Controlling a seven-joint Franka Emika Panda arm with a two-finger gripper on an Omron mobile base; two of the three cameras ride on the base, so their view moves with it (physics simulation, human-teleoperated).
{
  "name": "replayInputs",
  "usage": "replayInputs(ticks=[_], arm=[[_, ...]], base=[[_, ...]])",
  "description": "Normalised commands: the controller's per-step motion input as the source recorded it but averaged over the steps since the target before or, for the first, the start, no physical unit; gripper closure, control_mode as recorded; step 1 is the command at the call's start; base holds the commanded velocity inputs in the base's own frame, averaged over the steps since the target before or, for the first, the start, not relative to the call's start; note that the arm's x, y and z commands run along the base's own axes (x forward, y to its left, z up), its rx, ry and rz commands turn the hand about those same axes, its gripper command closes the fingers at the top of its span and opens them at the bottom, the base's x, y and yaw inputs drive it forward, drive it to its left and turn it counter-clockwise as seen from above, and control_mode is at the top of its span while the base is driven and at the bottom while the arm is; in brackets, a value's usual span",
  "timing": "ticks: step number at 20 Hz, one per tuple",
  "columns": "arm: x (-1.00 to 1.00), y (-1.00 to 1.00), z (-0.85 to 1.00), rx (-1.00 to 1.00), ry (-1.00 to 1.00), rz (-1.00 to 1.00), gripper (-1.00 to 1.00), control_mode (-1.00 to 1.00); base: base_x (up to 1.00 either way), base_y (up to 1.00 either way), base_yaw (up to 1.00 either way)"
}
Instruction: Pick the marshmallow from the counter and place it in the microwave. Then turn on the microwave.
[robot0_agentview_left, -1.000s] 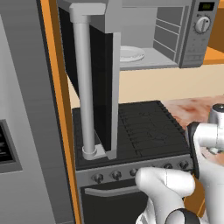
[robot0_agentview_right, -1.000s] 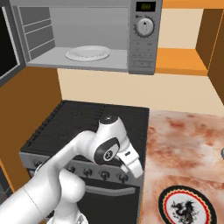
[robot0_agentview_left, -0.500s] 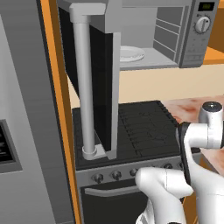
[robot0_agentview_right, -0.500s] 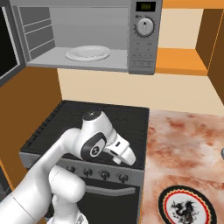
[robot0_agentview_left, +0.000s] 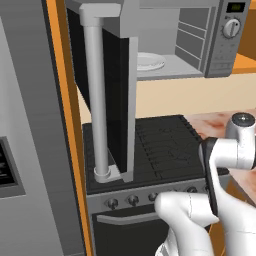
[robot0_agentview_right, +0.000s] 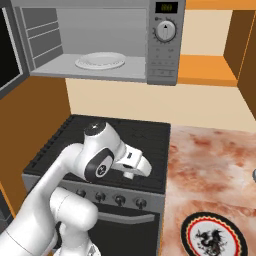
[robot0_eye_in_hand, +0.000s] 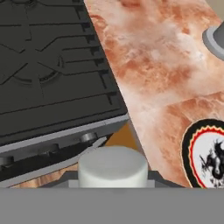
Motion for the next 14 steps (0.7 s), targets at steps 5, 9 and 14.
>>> replayInputs(ticks=[5, 9, 14], arm=[[0.11, 0.15, 0.35, -0.01, 0.0, 0.23, 1.0, -1.0], [0.18, 0.12, 0.25, 0.0, 0.0, 0.24, 1.0, -1.0], [0.12, 0.12, 0.34, 0.0, 0.0, 0.21, 1.0, -1.0]], base=[[0.0, 0.0, 0.0], [0.0, 0.0, 0.0], [0.0, 0.0, 0.0]])
